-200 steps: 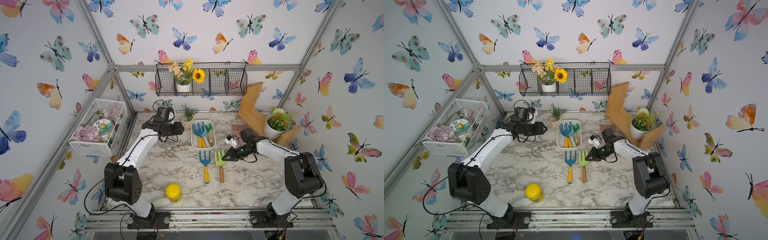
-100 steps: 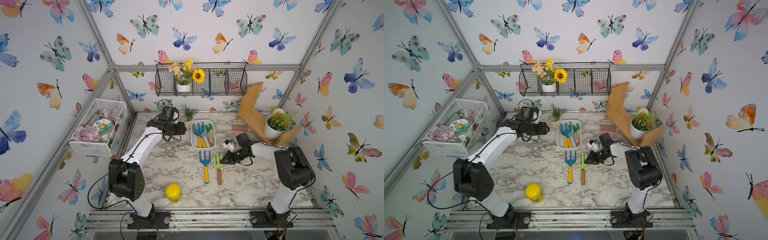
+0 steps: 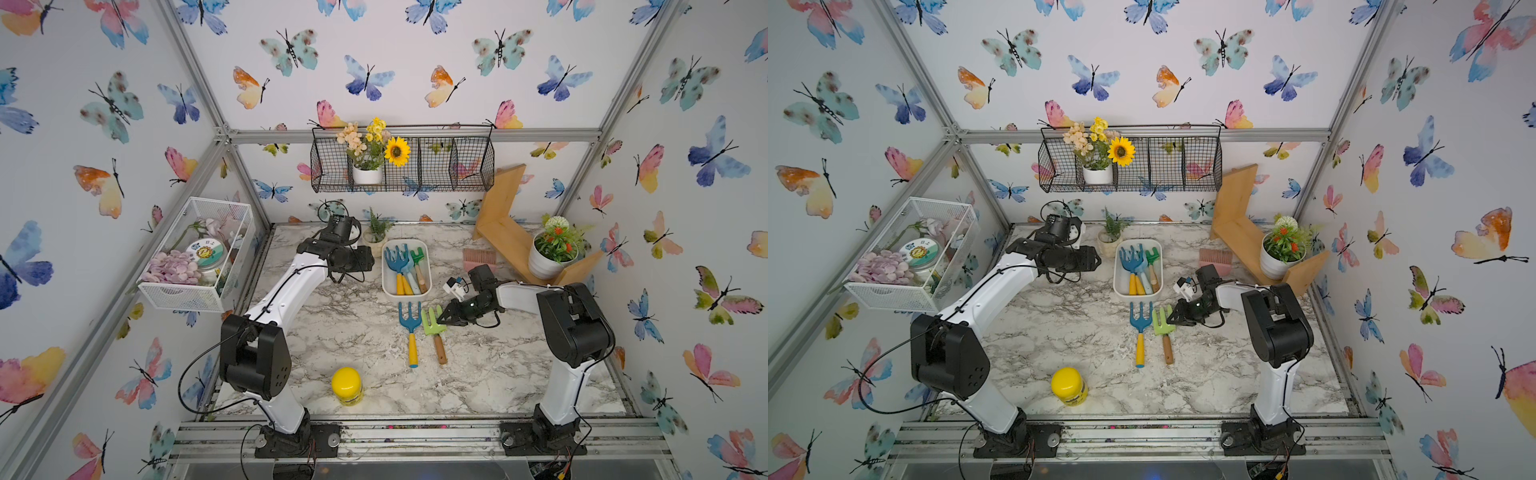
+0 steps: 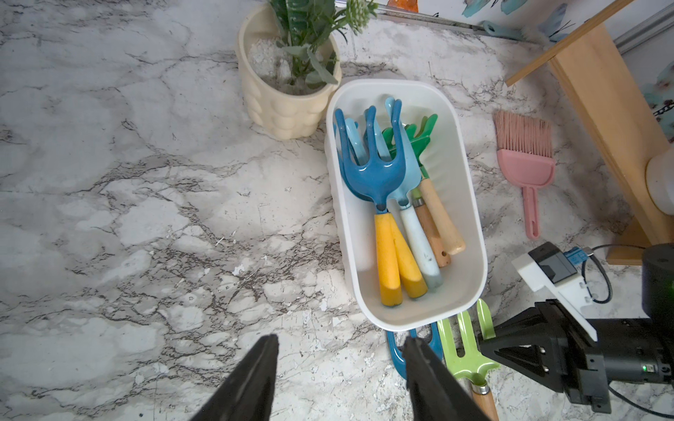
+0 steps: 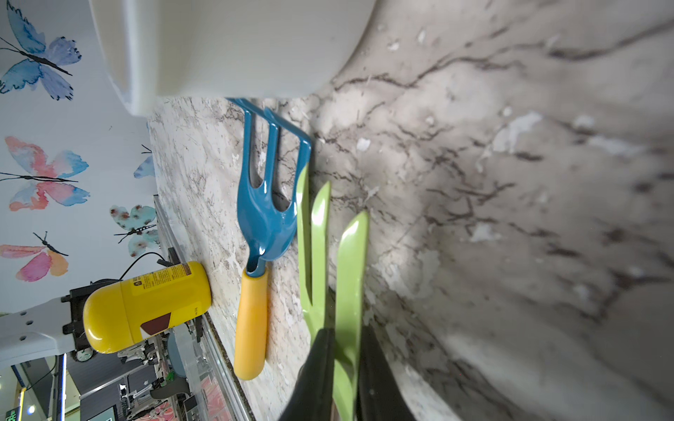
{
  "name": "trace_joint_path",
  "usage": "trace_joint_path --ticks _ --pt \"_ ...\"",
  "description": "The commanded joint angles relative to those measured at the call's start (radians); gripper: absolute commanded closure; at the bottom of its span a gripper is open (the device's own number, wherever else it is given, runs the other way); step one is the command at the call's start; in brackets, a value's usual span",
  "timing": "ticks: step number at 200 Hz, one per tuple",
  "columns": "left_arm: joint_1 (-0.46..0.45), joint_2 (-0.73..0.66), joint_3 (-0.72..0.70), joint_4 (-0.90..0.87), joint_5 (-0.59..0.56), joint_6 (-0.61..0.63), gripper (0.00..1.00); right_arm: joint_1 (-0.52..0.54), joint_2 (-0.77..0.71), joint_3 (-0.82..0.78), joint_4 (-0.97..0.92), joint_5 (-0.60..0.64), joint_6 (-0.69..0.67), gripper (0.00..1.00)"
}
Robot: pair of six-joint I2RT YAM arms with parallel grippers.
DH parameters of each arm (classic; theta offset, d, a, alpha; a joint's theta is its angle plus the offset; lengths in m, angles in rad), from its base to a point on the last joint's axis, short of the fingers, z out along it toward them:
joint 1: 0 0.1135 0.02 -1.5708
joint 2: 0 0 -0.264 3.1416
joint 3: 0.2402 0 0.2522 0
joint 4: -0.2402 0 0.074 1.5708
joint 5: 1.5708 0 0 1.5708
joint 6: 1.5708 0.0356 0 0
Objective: Take the hand rake out of the storage box
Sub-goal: Place the rake at the center of the board.
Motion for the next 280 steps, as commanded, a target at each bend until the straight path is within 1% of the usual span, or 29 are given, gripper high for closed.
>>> trace_joint_path --ticks 1,30,56,92,98,106,111,129,153,162,173,189,203,240,261,280 --pt "-0.004 0.008 0.018 -0.013 -0.035 0.015 0.40 -0.010 0.015 0.009 0.020 0.054 0.007 0.82" --pt "-0.004 0.012 0.017 -0.013 -0.032 0.013 0.40 -0.023 0.007 -0.016 0.050 0.083 0.040 0.82" --pt "-0.006 0.017 0.019 -0.010 -0.020 0.007 0.40 -0.024 -0.007 -0.056 0.107 0.099 0.102 0.83" --pt "-0.007 0.017 0.019 -0.007 -0.026 0.008 0.40 -0.024 -0.030 -0.110 0.154 0.123 0.153 0.81" --pt "-0.007 0.019 0.019 -0.006 -0.026 0.007 0.40 -0.024 -0.039 -0.121 0.168 0.133 0.167 0.79" --pt "-0.007 0.019 0.019 -0.006 -0.024 0.005 0.40 -0.024 -0.052 -0.132 0.179 0.145 0.181 0.72" --pt "-0.007 0.019 0.020 -0.006 -0.022 0.005 0.40 -0.024 -0.057 -0.137 0.184 0.149 0.187 0.70" --pt "-0.007 0.021 0.022 -0.005 -0.023 0.006 0.40 -0.024 -0.074 -0.139 0.174 0.155 0.190 0.66" --pt "-0.009 0.031 0.037 -0.012 -0.030 0.013 0.40 -0.024 -0.109 -0.123 0.131 0.177 0.182 0.64" --pt "-0.018 0.038 0.045 -0.019 -0.044 0.020 0.40 -0.024 -0.127 -0.103 0.096 0.204 0.170 0.64" --pt "-0.044 0.052 0.061 -0.037 -0.086 0.031 0.40 -0.024 -0.148 -0.071 0.042 0.240 0.148 0.64" --pt "-0.104 0.083 0.086 -0.064 -0.144 0.038 0.41 -0.024 -0.176 -0.003 -0.058 0.319 0.112 0.62" --pt "-0.161 0.111 0.107 -0.079 -0.195 0.029 0.41 -0.023 -0.197 0.062 -0.108 0.379 0.099 0.59" --pt "-0.250 0.226 0.177 -0.097 -0.261 -0.015 0.45 -0.020 -0.172 0.282 -0.203 0.492 0.094 0.56" --pt "-0.261 0.309 0.219 -0.109 -0.270 -0.067 0.46 -0.020 -0.162 0.353 -0.212 0.542 0.112 0.56" --pt "-0.260 0.368 0.227 -0.076 -0.270 -0.092 0.48 -0.020 -0.163 0.368 -0.193 0.538 0.121 0.55"
